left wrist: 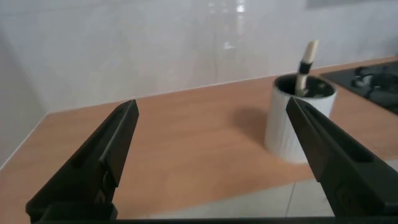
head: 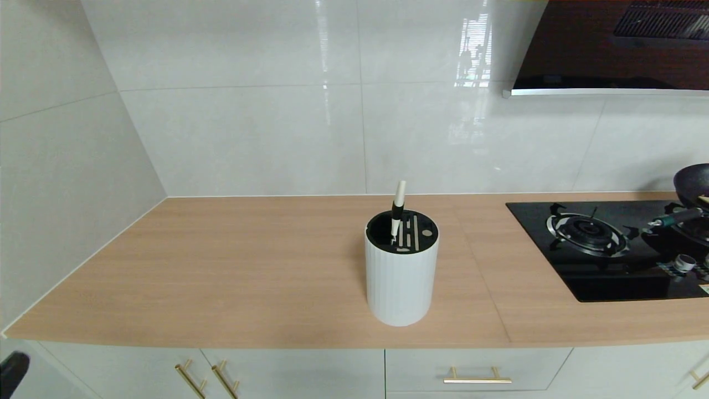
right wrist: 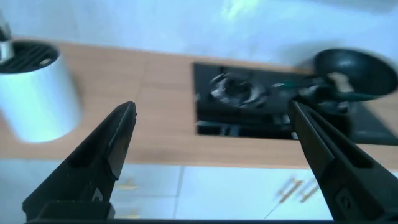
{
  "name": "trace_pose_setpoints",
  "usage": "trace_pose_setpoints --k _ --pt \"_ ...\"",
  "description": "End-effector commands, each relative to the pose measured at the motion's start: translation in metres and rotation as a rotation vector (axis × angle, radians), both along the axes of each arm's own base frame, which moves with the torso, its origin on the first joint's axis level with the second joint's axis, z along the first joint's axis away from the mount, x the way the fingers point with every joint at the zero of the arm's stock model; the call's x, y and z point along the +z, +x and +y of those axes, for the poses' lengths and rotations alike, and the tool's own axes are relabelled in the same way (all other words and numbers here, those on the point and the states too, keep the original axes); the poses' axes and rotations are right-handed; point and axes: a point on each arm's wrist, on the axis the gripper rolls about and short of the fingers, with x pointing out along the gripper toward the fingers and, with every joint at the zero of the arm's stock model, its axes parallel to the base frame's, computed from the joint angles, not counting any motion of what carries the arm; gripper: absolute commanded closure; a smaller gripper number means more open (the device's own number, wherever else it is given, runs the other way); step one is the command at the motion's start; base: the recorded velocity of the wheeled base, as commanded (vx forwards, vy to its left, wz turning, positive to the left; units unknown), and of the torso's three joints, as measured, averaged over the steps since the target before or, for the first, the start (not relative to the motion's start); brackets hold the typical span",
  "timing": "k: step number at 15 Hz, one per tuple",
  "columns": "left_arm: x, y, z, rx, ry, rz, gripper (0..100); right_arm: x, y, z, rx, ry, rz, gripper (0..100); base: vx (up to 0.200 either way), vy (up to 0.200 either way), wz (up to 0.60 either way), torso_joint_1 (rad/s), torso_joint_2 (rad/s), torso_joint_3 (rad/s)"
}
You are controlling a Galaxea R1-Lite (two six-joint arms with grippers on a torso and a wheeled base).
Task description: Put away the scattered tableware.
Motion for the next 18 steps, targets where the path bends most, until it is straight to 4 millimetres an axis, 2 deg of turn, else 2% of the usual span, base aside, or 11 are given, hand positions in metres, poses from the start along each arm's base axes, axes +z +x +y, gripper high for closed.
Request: trace_pose_setpoints --k 1,5,7,10,11,14,18 --pt "-0.031 -0.040 0.005 0.097 -0.022 -0.106 0 -0.022 -0.026 0.001 -0.063 0.001 -0.081 0 0.000 0.000 0.00 0.000 0.00 0.000" --pt "-0.036 -0.041 0.002 0.154 -0.100 -0.162 0 -0.063 -0.039 0.006 0.009 -0.012 -0.137 0 0.000 0.000 0.00 0.000 0.00 0.000" --pt "-0.051 -0.046 0.000 0.156 -0.084 -0.151 0 -0.068 -0.037 0.005 -0.040 0.032 -0.130 0 0.000 0.000 0.00 0.000 0.00 0.000" --pt "-0.074 -0.035 0.001 0.185 -0.083 -0.087 0 -0.086 -0.025 0.005 -0.040 0.071 -0.070 0 0.000 0.000 0.00 0.000 0.00 0.000" --pt "-0.087 -0.029 0.001 0.192 -0.056 -0.053 0 -0.103 -0.013 0.005 -0.040 0.073 -0.061 0 0.000 0.000 0.00 0.000 0.00 0.000" --pt "-0.095 -0.028 0.001 0.199 -0.049 0.031 0 -0.125 0.002 0.006 0.016 0.067 -0.131 0 0.000 0.000 0.00 0.000 0.00 0.000" --pt "-0.103 -0.028 0.001 0.228 -0.064 0.112 0 -0.136 0.003 0.007 0.067 0.097 -0.025 0 0.000 0.000 0.00 0.000 0.00 0.000"
